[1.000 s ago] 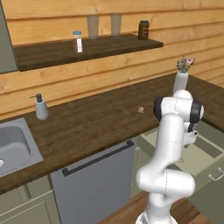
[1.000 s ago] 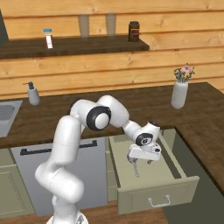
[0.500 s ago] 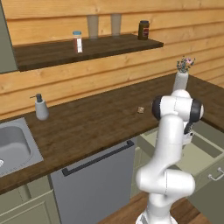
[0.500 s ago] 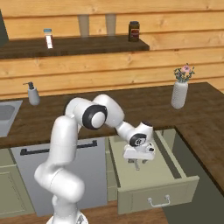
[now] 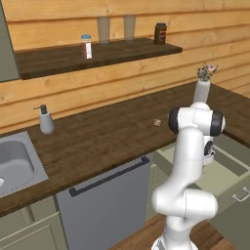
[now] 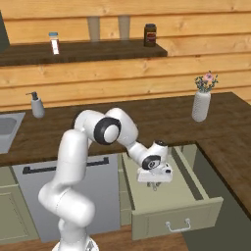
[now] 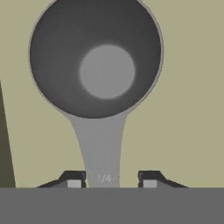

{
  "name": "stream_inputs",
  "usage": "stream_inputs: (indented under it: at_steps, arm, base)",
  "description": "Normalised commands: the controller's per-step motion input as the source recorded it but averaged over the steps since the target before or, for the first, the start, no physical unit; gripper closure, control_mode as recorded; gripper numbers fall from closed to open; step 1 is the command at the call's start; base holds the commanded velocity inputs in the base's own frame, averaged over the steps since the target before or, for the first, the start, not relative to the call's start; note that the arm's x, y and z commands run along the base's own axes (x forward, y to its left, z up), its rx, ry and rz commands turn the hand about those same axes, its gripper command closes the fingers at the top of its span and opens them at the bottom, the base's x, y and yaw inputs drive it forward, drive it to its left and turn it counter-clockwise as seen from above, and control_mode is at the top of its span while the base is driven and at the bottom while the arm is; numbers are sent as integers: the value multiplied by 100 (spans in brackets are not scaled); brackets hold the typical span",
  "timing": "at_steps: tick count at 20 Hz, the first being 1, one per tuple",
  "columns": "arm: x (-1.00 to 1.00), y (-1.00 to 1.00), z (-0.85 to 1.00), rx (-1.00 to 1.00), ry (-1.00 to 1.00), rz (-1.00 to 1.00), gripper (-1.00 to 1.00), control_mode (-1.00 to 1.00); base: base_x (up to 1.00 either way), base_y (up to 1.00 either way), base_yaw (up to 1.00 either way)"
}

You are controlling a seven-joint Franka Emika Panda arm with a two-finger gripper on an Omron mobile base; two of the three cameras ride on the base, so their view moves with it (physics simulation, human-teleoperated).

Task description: Pick the measuring cup from the drawer and place it on the counter.

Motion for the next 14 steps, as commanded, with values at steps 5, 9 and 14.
stream_inputs:
  at_steps: [5,9,14]
  arm:
    - [-18,-1,90,12,-19,0,100,-100]
    - [-32,34,100,8,-29,0,100,-100]
    - [-4,96,100,0,-34,-3,100,-100]
  base:
    - [0,0,0]
    - [0,0,0]
    - [0,0,0]
